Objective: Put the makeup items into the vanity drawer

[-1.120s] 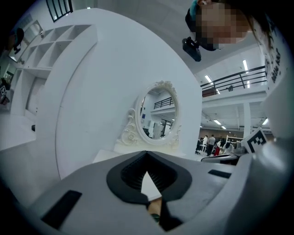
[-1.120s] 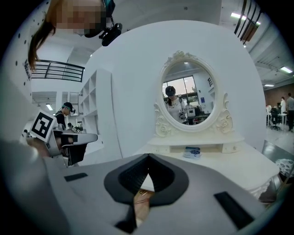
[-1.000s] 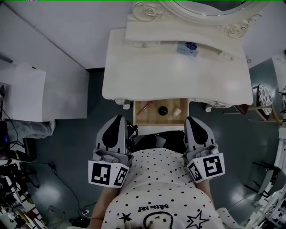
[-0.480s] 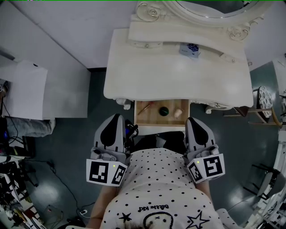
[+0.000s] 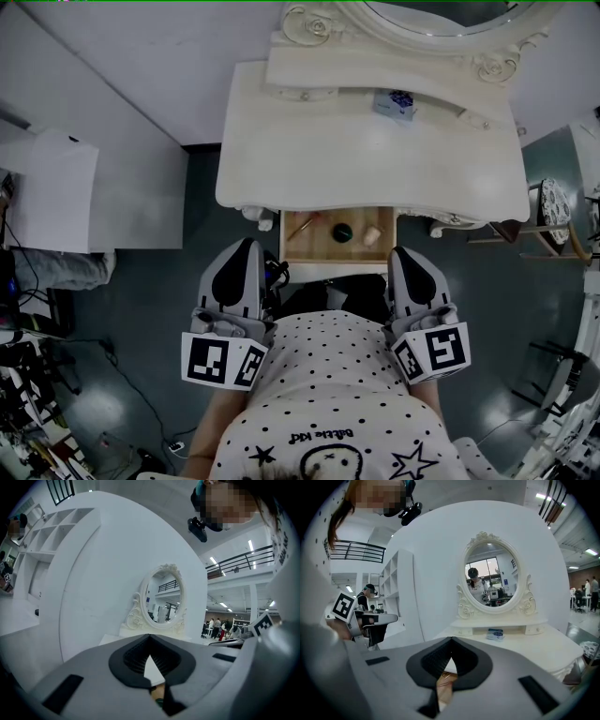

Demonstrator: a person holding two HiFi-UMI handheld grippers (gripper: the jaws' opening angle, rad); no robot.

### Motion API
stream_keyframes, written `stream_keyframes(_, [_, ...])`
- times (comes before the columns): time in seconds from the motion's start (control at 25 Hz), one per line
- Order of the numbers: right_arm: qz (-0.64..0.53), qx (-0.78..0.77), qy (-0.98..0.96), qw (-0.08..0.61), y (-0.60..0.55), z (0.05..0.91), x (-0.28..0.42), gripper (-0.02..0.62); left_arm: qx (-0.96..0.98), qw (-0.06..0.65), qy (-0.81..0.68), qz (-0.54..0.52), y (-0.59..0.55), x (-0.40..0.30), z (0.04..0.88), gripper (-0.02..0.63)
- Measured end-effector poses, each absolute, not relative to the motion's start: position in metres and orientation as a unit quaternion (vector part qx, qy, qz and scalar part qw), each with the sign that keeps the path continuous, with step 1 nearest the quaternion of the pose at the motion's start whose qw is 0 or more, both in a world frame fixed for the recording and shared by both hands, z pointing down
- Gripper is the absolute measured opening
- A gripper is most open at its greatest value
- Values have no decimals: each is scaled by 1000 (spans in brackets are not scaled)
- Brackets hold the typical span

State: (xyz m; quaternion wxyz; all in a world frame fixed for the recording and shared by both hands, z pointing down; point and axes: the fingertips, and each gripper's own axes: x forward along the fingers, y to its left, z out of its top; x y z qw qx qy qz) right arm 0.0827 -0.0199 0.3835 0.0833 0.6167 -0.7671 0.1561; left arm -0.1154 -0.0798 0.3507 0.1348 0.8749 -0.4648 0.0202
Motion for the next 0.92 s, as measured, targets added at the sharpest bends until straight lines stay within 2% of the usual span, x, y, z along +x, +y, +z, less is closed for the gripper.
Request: stream_keyframes(0.92, [161,617,-766,82,-18,385,83,8,874,133,-467,18,-78,-118,349,9])
